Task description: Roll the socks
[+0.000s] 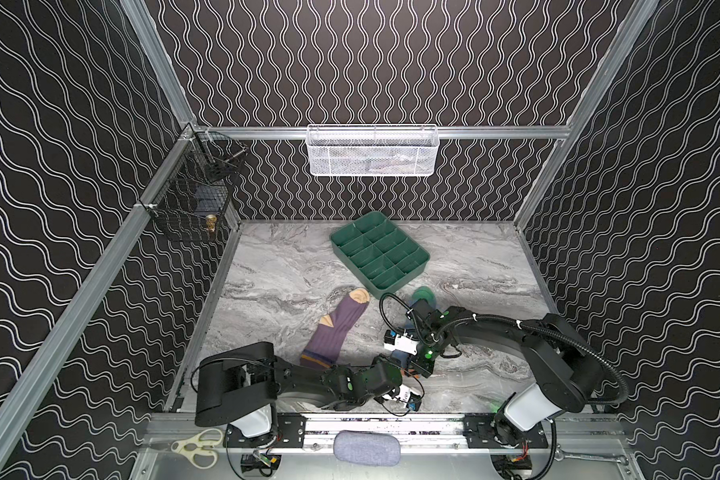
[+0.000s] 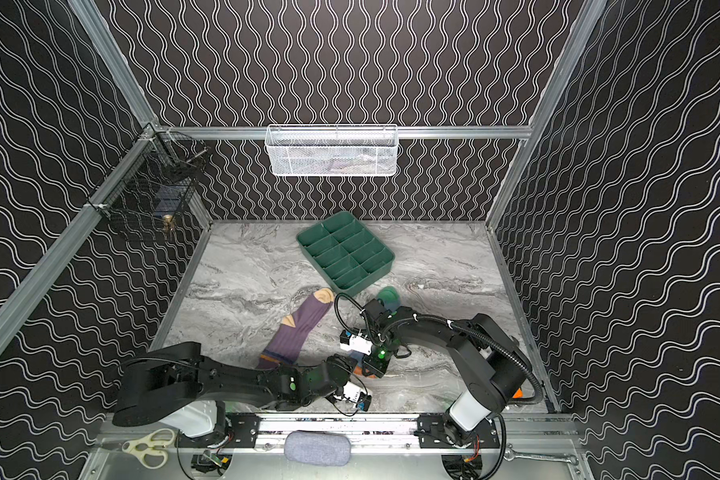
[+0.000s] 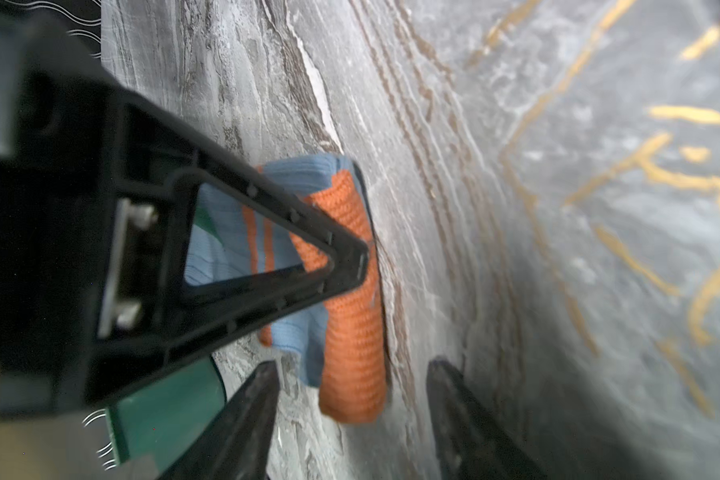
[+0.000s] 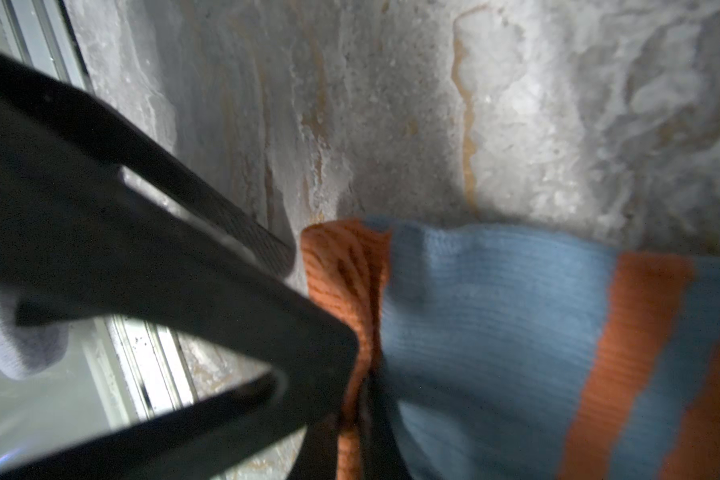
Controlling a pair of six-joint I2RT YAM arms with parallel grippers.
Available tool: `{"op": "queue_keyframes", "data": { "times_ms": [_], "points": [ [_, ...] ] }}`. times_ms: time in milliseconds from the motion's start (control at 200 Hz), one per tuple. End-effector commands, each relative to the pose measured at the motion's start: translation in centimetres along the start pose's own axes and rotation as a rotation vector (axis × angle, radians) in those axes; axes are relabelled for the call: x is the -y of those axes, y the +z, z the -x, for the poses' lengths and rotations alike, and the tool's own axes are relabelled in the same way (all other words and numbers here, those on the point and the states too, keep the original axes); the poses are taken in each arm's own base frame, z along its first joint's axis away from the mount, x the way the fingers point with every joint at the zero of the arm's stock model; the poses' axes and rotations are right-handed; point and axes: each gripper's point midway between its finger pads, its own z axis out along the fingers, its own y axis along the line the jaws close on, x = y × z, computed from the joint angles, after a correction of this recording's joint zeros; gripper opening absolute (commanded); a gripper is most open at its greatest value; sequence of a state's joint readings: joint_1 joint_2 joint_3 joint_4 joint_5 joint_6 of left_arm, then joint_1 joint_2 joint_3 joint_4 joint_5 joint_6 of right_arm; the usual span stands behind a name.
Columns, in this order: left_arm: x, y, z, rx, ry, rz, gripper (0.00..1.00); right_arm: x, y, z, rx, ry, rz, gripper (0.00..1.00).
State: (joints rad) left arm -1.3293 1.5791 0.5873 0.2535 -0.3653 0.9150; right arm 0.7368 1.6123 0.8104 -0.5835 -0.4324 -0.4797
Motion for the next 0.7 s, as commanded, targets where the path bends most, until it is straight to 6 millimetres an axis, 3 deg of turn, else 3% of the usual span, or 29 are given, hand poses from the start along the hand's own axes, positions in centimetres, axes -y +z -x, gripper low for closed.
{"op": "queue_keyframes", "data": {
  "times_ms": [0, 205, 355, 510, 550, 646, 696],
  "points": [
    [0.7, 0.7, -0.2, -0.011, -0.041, -0.024, 0.53, 0.6, 0.2, -0.9, -0.034, 0.0, -0.033, 0.0],
    [1.2, 1.7, -0.4, -0.032, -0.072, -0.035, 0.26, 0.6, 0.1, -0.7, -0.026, -0.002, -0.033, 0.0],
    [1.5, 1.3, -0.4, -0.038, -0.09, -0.071, 0.1, 0.8, -0.2, -0.6, -0.011, -0.002, -0.06, 0.0],
    [3.0, 0.8, -0.6, -0.101, -0.095, -0.23, 0.04, 1.3, -1.7, 0.2, 0.053, 0.0, -0.126, 0.0],
    [3.3, 0.8, -0.7, -0.12, -0.106, -0.261, 0.03, 1.4, -2.3, 0.3, 0.073, -0.001, -0.15, 0.11],
    [4.1, 0.8, -0.5, -0.123, -0.125, -0.334, 0.01, 1.8, -3.6, 0.3, 0.108, -0.004, -0.223, 0.53],
    [4.4, 0.7, -0.3, -0.113, -0.131, -0.357, 0.0, 1.9, -4.5, 0.3, 0.127, -0.016, -0.257, 0.67]
  ]
}}
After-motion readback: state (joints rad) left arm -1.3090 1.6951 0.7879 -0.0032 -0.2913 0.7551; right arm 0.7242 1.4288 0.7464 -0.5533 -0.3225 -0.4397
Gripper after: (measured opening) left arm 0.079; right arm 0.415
